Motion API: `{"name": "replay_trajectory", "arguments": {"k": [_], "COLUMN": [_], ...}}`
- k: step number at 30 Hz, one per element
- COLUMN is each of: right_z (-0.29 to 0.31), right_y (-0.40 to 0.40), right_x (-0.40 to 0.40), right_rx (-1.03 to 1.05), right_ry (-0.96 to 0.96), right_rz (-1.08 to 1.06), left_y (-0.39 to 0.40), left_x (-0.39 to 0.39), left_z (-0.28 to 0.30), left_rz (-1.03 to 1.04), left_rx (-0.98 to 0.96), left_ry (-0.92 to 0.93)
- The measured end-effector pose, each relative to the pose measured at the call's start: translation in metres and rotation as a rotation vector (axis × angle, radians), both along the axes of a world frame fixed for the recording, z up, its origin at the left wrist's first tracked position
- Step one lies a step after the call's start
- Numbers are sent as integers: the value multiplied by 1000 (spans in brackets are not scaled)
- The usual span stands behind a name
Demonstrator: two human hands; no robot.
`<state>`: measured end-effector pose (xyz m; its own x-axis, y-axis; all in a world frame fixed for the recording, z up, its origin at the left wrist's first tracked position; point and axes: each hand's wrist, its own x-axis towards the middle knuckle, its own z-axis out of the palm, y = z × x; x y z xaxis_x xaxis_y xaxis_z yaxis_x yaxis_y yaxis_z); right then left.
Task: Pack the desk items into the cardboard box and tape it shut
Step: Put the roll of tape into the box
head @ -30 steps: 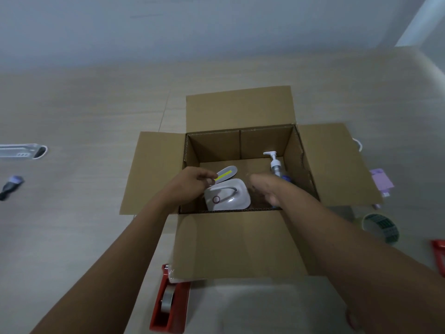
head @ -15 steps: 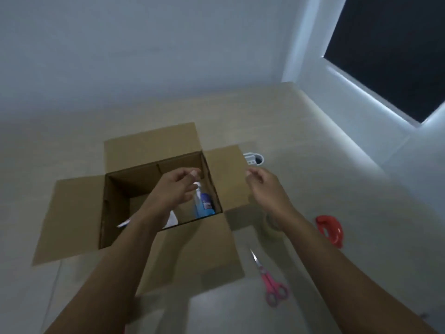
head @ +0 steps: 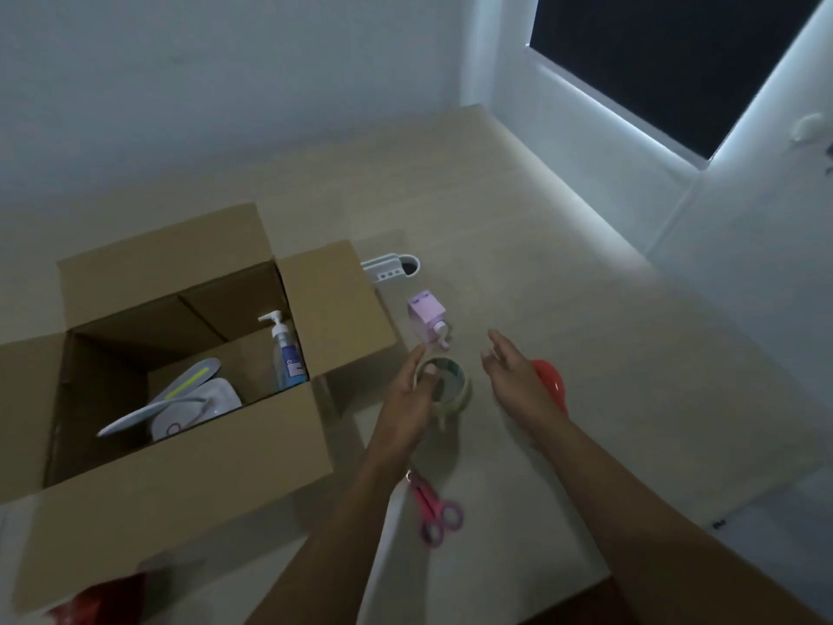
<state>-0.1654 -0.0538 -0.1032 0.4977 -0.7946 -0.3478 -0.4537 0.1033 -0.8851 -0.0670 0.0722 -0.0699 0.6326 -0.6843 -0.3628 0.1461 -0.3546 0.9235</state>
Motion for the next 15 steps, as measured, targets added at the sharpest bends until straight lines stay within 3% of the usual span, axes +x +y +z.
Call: {"name": "replay_trajectory", "arguments": {"k": [7, 15], "right_z": [-58, -73], "right_y": [6, 7], "right_x": [24, 32], "right_rx": [103, 131], "right_ry": [-36, 23], "right_rz": [9, -47], "left_y": [-17, -30], "left_x": [17, 18], "left_z": [-63, -87], "left_rz": [229, 113], "left_rx": [145, 151], "left_ry": [12, -12]}}
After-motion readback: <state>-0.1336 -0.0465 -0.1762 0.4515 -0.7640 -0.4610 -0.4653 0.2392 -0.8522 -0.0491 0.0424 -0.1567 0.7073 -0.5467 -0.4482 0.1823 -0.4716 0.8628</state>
